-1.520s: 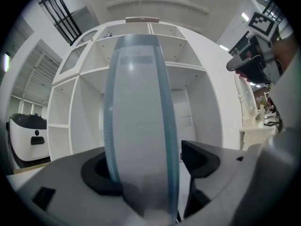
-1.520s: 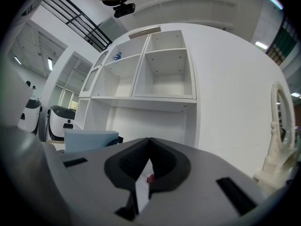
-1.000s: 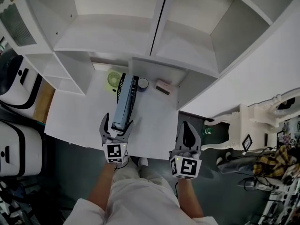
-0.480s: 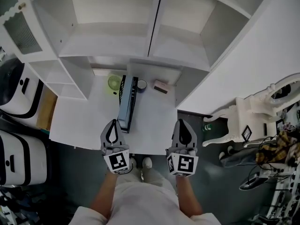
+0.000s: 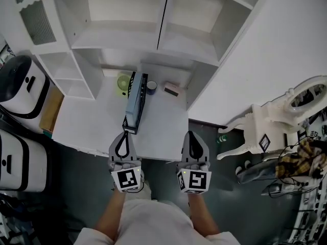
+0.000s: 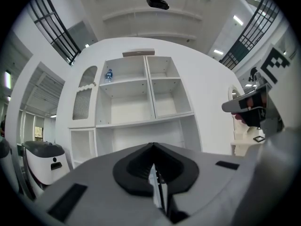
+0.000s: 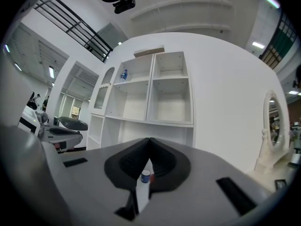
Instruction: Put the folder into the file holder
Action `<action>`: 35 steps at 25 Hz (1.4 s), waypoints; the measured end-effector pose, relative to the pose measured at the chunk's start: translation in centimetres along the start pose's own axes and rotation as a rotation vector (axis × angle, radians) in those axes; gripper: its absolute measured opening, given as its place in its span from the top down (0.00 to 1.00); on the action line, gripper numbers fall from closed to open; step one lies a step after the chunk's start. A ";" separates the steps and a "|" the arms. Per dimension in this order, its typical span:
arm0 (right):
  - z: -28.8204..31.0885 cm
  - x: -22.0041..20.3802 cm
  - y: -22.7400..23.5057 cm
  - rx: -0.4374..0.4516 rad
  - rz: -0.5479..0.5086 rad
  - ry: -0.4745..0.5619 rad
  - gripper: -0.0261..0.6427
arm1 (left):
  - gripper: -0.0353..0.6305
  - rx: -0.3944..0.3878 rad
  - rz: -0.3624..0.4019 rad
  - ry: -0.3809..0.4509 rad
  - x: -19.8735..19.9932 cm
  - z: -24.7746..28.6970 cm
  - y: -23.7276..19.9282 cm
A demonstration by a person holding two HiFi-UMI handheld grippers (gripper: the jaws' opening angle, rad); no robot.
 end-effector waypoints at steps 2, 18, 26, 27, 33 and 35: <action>-2.5 0.4 0.3 0.014 -0.006 0.008 0.96 | 0.95 0.001 0.006 0.007 0.7 -2.7 1.7; -23.4 1.5 1.3 0.058 0.060 -0.053 0.97 | 0.95 0.000 -0.009 -0.021 6.7 -22.6 9.7; -29.2 1.2 -1.3 0.056 0.060 -0.069 0.97 | 0.95 0.000 -0.039 -0.018 6.5 -28.2 8.3; -29.8 1.1 -1.9 0.057 0.064 -0.071 0.97 | 0.95 0.000 -0.043 -0.020 6.4 -28.9 8.0; -33.4 2.9 -5.7 0.055 0.048 -0.034 0.97 | 0.95 -0.006 -0.055 -0.005 6.4 -33.0 5.6; -34.4 3.7 -6.7 0.044 0.039 -0.026 0.97 | 0.95 -0.023 -0.062 -0.006 6.4 -34.2 5.0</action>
Point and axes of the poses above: the fingertips, and each gripper's own axes: z forward along the fingers, y to its right, x out of its top, the point moved 5 cm from there along -z, backward along the fingers, and after that the axes turned 1 degree about -y, right-handed, at the moved point
